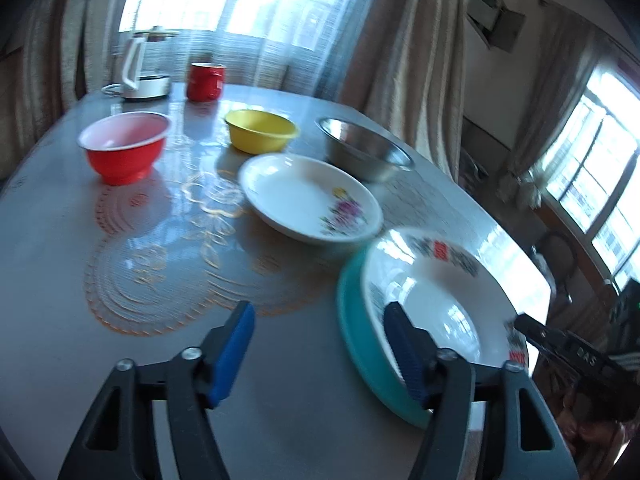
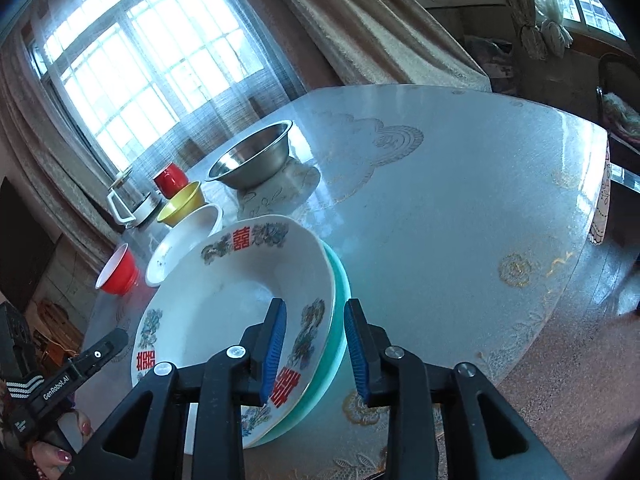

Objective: Organize plates and bowls
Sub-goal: 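Open both grippers and withdraw them from the stacked plates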

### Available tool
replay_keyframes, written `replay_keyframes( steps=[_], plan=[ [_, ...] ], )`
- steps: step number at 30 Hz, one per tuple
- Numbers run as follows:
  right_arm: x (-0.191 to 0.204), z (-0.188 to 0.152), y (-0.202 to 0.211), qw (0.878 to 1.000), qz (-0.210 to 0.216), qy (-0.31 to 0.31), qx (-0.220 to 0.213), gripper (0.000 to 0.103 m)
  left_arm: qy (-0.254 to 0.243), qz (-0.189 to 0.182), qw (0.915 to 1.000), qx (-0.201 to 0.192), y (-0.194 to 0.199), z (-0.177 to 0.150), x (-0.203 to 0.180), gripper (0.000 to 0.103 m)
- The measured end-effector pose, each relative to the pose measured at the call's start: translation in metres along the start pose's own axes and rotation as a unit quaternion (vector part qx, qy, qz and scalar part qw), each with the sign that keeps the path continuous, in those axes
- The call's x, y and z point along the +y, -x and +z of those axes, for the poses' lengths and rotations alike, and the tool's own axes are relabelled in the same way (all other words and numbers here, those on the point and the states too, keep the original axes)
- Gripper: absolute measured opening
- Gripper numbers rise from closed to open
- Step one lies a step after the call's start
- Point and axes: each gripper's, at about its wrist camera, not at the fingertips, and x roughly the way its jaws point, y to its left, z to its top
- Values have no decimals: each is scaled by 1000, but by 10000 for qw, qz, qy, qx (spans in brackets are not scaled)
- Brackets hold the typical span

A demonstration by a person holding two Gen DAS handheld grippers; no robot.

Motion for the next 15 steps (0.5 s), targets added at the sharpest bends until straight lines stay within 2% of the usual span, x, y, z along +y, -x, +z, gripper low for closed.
replay_keyframes(
  steps=[5,7,10,15],
  plan=[
    [9,7,-1,9999,-79,110,-5,33,322,136,9992,-179,-1,12,17,86],
    [14,10,-4,9997,-176,187,36,39,397,186,9988,-218,-5,19,23,89],
    [21,16,-8,9993,-291,236,84,44,471,259,9981,-287,-13,30,30,92],
    [22,28,-8,9988,-465,167,29,44,556,308,9972,-388,-29,45,38,94]
  ],
)
